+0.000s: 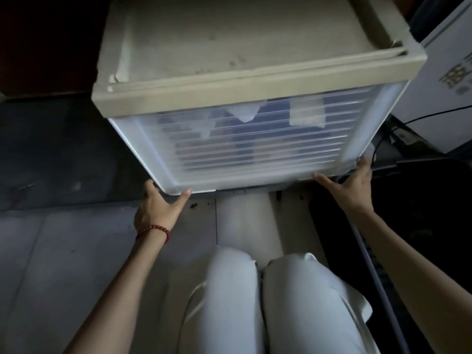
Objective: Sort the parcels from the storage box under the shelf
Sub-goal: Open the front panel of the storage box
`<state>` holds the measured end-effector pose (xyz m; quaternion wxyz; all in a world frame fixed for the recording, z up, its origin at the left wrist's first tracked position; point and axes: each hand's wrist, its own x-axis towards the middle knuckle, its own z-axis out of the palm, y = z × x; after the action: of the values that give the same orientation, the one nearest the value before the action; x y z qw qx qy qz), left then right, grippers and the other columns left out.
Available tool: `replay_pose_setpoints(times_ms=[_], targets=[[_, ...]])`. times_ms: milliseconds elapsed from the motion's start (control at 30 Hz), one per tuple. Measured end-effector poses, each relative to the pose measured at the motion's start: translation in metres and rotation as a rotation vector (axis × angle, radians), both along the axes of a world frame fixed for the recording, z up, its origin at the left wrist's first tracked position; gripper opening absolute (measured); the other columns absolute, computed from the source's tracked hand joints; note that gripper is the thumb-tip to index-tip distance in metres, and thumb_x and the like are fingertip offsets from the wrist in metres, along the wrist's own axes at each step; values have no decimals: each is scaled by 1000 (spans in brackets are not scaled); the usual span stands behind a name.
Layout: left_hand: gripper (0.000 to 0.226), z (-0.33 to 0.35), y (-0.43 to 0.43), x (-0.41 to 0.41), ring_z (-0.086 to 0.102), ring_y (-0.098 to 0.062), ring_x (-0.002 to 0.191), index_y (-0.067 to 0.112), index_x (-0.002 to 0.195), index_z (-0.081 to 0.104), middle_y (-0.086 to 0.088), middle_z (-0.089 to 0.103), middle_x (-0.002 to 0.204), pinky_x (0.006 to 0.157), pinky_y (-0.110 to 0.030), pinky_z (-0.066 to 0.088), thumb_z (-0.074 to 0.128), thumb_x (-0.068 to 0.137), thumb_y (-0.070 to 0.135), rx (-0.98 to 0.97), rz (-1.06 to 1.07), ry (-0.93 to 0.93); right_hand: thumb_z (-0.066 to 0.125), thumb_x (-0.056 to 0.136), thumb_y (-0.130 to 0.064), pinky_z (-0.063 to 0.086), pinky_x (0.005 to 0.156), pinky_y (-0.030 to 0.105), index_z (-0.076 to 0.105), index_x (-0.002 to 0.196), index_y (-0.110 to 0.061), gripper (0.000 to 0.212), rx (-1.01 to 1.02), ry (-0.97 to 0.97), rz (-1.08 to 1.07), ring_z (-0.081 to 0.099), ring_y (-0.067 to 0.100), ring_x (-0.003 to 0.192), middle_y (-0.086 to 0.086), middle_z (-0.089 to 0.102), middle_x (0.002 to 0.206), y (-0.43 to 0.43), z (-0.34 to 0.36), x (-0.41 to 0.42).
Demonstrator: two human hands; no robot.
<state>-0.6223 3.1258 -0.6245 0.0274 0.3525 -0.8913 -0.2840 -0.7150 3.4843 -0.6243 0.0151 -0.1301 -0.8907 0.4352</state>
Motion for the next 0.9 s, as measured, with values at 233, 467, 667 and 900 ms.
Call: replay_pose_setpoints(times_ms=[233, 467, 667, 900], targets=[[81, -3, 6, 6, 50, -27, 121, 17, 143, 27, -4, 51, 136, 92, -33, 42, 72, 80, 40, 237, -2, 142, 80, 74, -38, 41, 105, 40, 34, 139, -11, 84, -92, -47, 31, 49, 27, 125, 10, 50, 136, 6, 11, 4], [94, -12, 22, -5, 46, -28, 127, 14, 149, 15, -9, 42, 144, 105, -39, 40, 71, 80, 44, 426, 148, 200, 79, 76, -38, 37, 110, 40, 13, 150, -20, 100, -379, -83, -105, 50, 23, 126, 5, 52, 137, -14, -6, 7], [111, -21, 38, -32, 44, -27, 127, 21, 149, 7, -5, 29, 149, 95, -42, 49, 81, 69, 45, 721, 394, 361, 76, 81, -21, 35, 110, 48, -14, 149, -32, 113, -803, -71, -292, 43, 23, 132, 6, 32, 152, -54, -11, -3], [99, -35, 57, -45, 49, -29, 126, 18, 148, 20, -8, 35, 150, 96, -43, 49, 69, 68, 50, 1309, 479, 393, 41, 95, -52, 40, 101, 41, 25, 147, -6, 71, -1215, -439, -163, 43, 33, 132, 23, 32, 150, -84, -18, -3]])
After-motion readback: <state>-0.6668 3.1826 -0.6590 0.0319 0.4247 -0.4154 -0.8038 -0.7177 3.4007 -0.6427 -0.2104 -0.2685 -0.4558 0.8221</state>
